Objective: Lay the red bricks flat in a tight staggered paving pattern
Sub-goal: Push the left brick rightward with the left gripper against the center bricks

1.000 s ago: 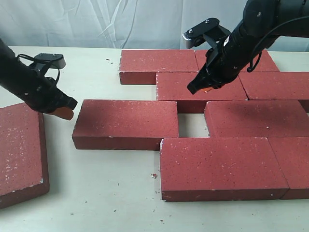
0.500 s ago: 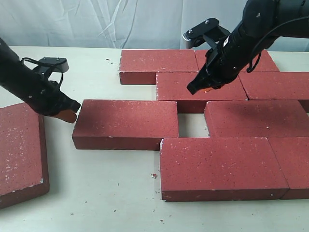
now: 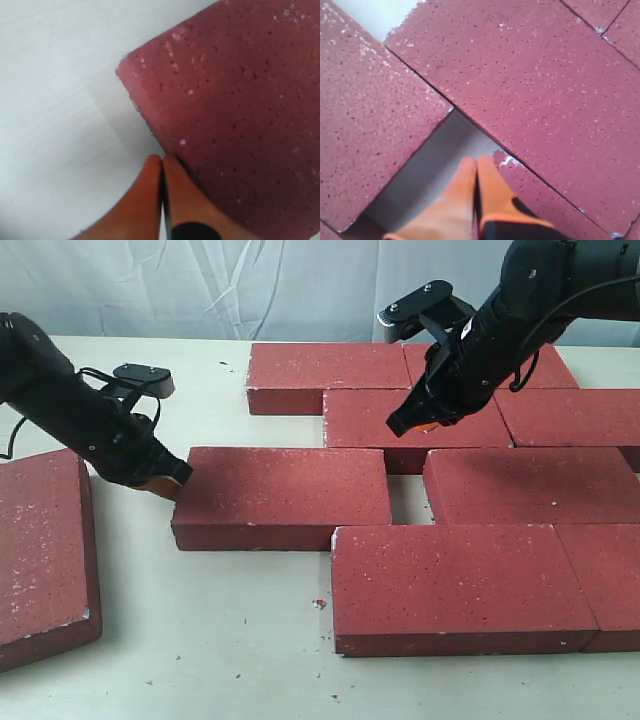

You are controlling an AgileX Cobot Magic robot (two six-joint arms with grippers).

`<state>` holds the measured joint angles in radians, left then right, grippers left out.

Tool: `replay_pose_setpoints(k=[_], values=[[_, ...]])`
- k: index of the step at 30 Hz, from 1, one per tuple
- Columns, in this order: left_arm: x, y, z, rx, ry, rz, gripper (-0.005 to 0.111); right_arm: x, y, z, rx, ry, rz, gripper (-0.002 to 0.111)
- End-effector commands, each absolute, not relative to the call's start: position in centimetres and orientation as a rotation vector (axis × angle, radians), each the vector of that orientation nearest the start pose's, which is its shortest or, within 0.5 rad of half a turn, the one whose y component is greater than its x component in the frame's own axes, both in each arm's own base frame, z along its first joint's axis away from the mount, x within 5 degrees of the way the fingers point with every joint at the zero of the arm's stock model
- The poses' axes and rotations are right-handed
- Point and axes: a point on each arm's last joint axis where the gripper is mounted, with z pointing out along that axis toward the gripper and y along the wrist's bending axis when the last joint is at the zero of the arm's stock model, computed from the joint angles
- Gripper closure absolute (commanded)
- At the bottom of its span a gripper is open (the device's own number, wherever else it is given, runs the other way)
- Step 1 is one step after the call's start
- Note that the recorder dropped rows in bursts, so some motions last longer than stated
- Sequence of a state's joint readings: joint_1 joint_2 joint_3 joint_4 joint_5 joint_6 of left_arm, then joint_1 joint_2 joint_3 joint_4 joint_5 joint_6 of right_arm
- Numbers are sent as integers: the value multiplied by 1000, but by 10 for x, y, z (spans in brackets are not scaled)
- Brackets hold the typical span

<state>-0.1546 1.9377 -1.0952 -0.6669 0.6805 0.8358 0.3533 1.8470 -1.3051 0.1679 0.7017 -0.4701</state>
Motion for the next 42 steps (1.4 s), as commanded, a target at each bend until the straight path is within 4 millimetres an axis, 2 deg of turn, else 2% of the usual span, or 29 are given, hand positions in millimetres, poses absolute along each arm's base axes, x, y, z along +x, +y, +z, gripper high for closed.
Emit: replay_pose_setpoints(k=[1, 12, 20, 42], values=[[347, -99, 137, 684, 2701, -558, 107, 359, 142, 210, -954, 2541, 149, 109], [351, -116, 123, 757, 2709, -578, 107, 359, 142, 210, -954, 2541, 149, 109], [348, -137, 126, 842, 2676, -582, 107, 359, 142, 210, -954, 2541, 149, 109], [347, -141, 126, 841, 2673, -592, 107, 359, 142, 210, -954, 2541, 149, 109]])
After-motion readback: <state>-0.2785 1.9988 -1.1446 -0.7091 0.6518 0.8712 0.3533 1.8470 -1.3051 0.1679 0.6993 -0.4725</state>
